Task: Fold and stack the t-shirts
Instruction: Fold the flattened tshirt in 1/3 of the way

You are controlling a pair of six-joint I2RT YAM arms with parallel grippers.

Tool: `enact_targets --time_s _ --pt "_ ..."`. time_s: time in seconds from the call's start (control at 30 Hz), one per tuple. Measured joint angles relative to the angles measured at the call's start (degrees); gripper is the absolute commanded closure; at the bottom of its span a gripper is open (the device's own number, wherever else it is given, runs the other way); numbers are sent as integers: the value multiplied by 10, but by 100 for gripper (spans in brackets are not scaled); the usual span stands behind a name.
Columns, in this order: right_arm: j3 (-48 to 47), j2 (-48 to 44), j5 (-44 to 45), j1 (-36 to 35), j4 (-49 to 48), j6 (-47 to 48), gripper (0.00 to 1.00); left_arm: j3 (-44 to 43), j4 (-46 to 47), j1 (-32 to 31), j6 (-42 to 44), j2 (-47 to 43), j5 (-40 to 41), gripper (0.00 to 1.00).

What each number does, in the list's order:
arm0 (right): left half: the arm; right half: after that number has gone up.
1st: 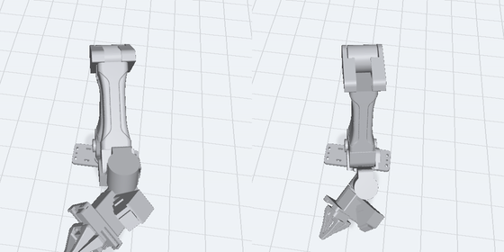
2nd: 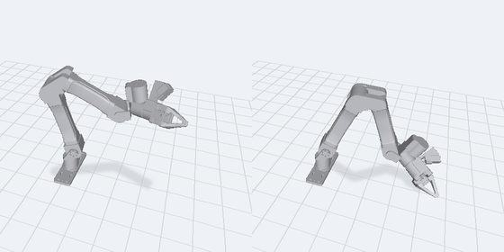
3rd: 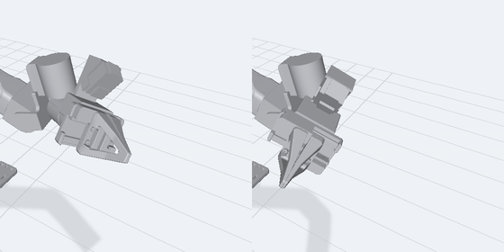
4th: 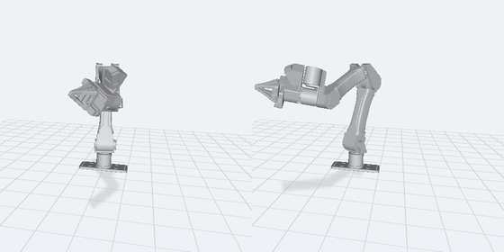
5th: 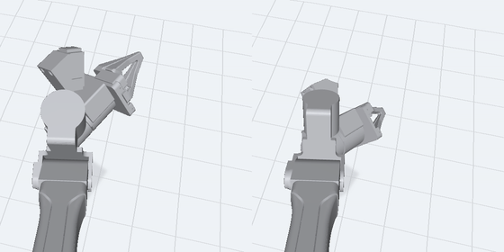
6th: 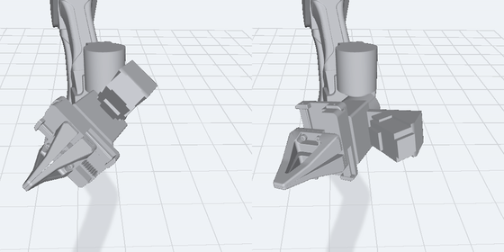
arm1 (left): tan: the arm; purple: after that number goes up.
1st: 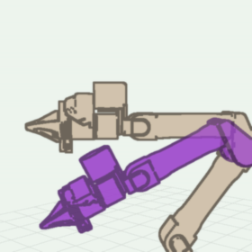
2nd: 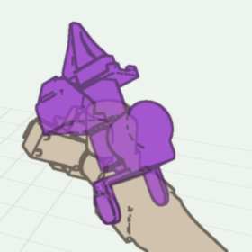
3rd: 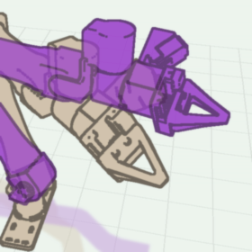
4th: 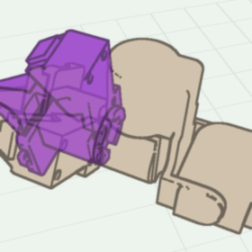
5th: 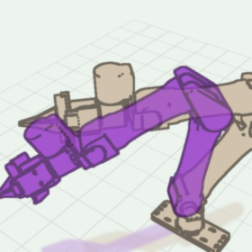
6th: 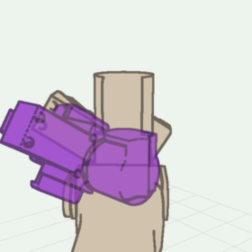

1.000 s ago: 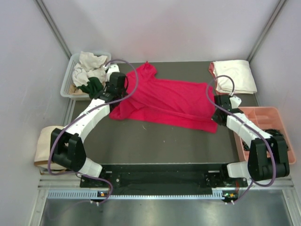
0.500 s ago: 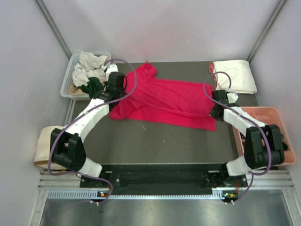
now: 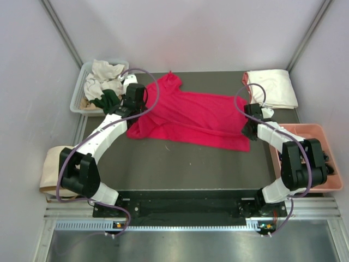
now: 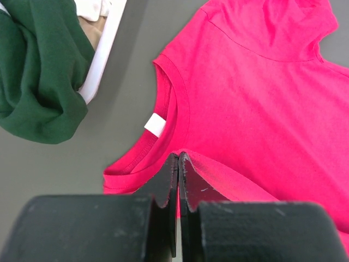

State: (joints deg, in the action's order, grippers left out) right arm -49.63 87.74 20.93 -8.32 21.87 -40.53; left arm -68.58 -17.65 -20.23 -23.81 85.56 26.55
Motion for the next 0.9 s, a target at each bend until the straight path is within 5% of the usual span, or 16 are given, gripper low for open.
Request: enact_targets --time_s 0.07,0.17,0.9 --pt "0 0 0 0 -2 -1 55 0 2 0 0 5 -1 100" --pt "0 -1 0 0 -1 -1 51 0 7 0 0 15 -2 100" --pt "62 -128 0 2 5 1 50 -52 56 1 0 126 -19 99"
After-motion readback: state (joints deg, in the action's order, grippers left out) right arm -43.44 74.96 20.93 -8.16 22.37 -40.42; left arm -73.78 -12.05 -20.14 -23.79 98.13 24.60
